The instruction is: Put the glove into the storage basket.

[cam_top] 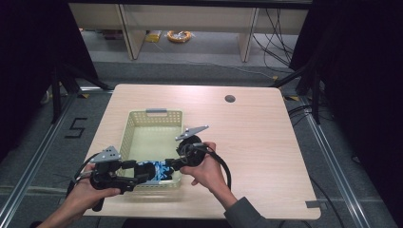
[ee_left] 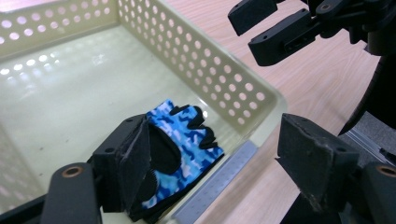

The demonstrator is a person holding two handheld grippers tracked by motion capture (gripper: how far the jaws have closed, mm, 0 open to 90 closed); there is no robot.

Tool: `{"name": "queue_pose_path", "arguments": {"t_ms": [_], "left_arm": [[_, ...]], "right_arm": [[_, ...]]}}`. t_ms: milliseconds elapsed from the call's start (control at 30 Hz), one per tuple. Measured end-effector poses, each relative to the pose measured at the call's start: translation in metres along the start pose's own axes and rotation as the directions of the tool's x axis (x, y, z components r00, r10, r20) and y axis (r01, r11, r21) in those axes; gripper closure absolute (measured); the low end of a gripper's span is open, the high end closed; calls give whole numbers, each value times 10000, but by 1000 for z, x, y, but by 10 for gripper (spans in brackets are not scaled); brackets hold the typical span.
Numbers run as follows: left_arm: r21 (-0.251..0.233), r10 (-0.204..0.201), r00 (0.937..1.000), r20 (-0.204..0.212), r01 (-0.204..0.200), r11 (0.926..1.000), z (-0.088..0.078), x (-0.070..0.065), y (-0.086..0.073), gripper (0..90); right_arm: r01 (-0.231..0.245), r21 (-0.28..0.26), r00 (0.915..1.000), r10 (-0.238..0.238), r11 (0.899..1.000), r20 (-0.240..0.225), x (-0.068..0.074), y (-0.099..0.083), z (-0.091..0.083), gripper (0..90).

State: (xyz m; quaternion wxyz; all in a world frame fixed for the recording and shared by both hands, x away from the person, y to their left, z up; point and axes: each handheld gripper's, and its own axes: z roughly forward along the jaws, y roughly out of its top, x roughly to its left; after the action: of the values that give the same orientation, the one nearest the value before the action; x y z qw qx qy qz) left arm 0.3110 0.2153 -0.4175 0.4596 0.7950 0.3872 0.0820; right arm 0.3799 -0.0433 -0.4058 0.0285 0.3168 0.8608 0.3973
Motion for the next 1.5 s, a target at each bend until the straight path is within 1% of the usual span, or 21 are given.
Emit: {"name": "queue_pose_path", "arguments": {"t_ms": [33, 67, 100, 333, 433, 567, 600, 667, 700, 733, 767, 933, 967, 1000, 1133, 1167, 1200, 1233, 1333, 1400, 1500], "left_arm": [[-96, 185, 9998, 77, -184, 9998, 1, -2, 0, 245], [-69, 137, 9996, 263, -135, 9999, 3, -5, 0, 243], [-40, 108, 9995, 296, -107, 9999, 4, -7, 0, 240], [-13, 334, 9977, 589, -334, 9994, 20, -32, -4, 229], [-90, 705, 9945, 769, -700, 9975, 26, -41, -5, 229], [117, 873, 9906, 1055, -890, 9960, 35, -52, -5, 226], [126, 714, 9908, 1152, -733, 9972, 38, -55, -7, 223], [100, 1036, 9882, 1126, -1054, 9944, 41, -59, -8, 222], [82, 1193, 9866, 1111, -1210, 9926, 43, -62, -8, 222], [33, 1167, 9867, 1136, -1178, 9930, 44, -64, -9, 222], [52, 1203, 9864, 1124, -1217, 9926, 45, -66, -10, 222], [-187, 1417, 9824, 1216, -1405, 9899, 49, -71, -14, 221], [-207, 1436, 9810, 1308, -1421, 9896, 50, -72, -15, 221], [-337, 1463, 9801, 1344, -1430, 9891, 51, -73, -16, 221], [-245, 1549, 9774, 1437, -1530, 9879, 50, -79, -20, 222], [-298, 1537, 9782, 1396, -1510, 9881, 49, -81, -21, 224], [-329, 1743, 9747, 1400, -1713, 9847, 49, -81, -21, 225], [-177, 1777, 9748, 1350, -1770, 9841, 49, -81, -21, 225], [-248, 1524, 9771, 1484, -1504, 9883, 50, -83, -25, 225], [-232, 1793, 9728, 1469, -1778, 9838, 50, -83, -27, 225], [-167, 1843, 9686, 1670, -1841, 9828, 49, -84, -28, 225]], "right_arm": [[-259, -3, 9997, 259, 9997, -13, 0, -4, -5, 438], [85, -68, 10000, -85, 9999, 39, -3, -7, -8, 436], [-303, -66, 9995, 303, 9995, 37, -2, -11, -12, 433], [-593, -477, 9980, 603, 9971, 203, -12, -33, -32, 421], [-618, -647, 9972, 643, 9960, 373, -15, -43, -40, 418], [-633, -876, 9972, 665, 9941, 345, -18, -55, -47, 407], [-558, -982, 9978, 589, 9936, 294, -20, -58, -49, 407], [-780, -1200, 9962, 822, 9897, 304, -21, -63, -53, 406], [-603, -1231, 9976, 640, 9906, 260, -24, -66, -55, 406], [-922, -1283, 9941, 986, 9874, 446, -24, -69, -60, 405], [-816, -1441, 9951, 887, 9862, 436, -26, -71, -61, 405], [-1057, -1845, 9931, 1132, 9771, 307, -30, -83, -69, 393], [-1333, -1693, 9900, 1392, 9765, 233, -29, -86, -70, 387], [-909, -1729, 9950, 968, 9807, 261, -32, -87, -71, 384], [-1135, -1832, 9926, 1194, 9765, 215, -33, -95, -73, 364], [-829, -1935, 9952, 913, 9776, 345, -35, -97, -74, 356], [-1357, -1929, 9900, 1407, 9718, 123, -32, -99, -74, 349], [-1035, -1989, 9939, 1092, 9745, 180, -35, -100, -74, 341], [-1485, -2105, 9881, 1537, 9662, 84, -34, -104, -78, 316], [-1213, -2248, 9917, 1280, 9668, 155, -36, -108, -78, 309], [-1597, -2170, 9867, 1627, 9630, -40, -34, -113, -77, 297]]}}
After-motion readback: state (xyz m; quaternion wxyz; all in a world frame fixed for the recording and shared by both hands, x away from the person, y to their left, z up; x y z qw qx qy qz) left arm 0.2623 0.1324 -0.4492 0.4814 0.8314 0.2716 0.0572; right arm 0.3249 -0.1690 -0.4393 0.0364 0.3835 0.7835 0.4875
